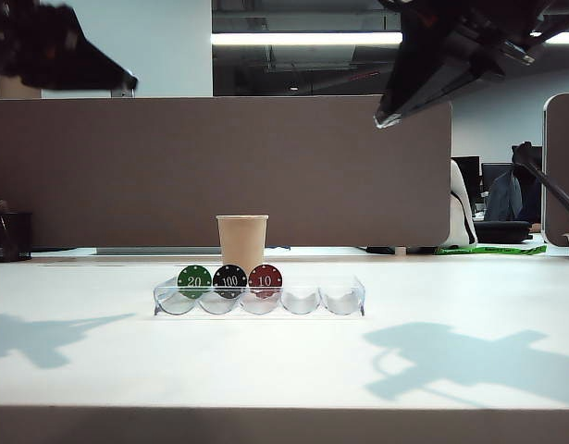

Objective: Pick up the chip with the greater value and put it into the paper cup.

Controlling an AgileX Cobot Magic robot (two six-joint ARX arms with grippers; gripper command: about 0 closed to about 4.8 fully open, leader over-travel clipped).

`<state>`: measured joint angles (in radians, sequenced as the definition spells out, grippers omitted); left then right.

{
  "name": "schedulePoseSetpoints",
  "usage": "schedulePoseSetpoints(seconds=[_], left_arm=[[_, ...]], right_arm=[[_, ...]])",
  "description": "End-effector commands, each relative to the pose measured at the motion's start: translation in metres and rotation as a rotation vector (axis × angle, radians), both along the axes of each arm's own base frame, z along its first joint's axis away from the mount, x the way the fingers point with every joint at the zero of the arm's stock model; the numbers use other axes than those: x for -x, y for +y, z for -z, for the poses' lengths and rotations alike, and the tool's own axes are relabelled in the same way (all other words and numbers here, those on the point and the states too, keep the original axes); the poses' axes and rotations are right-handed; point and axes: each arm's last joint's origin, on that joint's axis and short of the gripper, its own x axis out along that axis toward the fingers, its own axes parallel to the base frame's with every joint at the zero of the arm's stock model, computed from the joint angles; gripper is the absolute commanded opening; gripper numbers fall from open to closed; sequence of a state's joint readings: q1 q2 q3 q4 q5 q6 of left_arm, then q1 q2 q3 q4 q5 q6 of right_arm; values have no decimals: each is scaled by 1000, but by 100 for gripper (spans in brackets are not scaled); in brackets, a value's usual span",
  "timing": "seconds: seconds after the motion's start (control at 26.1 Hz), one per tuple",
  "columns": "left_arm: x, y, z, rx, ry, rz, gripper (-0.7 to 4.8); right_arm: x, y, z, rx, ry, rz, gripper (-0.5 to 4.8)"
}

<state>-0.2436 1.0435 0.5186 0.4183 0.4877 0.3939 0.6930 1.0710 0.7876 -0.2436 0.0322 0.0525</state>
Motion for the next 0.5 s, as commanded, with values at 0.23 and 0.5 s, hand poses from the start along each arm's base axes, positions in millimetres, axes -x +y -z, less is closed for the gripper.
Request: schedulePoseSetpoints(seconds=[0.23, 0.5], left_arm=[[-25, -10, 25, -127, 12, 168, 76], [-66, -22, 9, -133, 79, 285, 124]], right_arm=[[1, 2, -4, -32, -3, -40, -5], [2, 2, -3, -35, 9, -57, -5]])
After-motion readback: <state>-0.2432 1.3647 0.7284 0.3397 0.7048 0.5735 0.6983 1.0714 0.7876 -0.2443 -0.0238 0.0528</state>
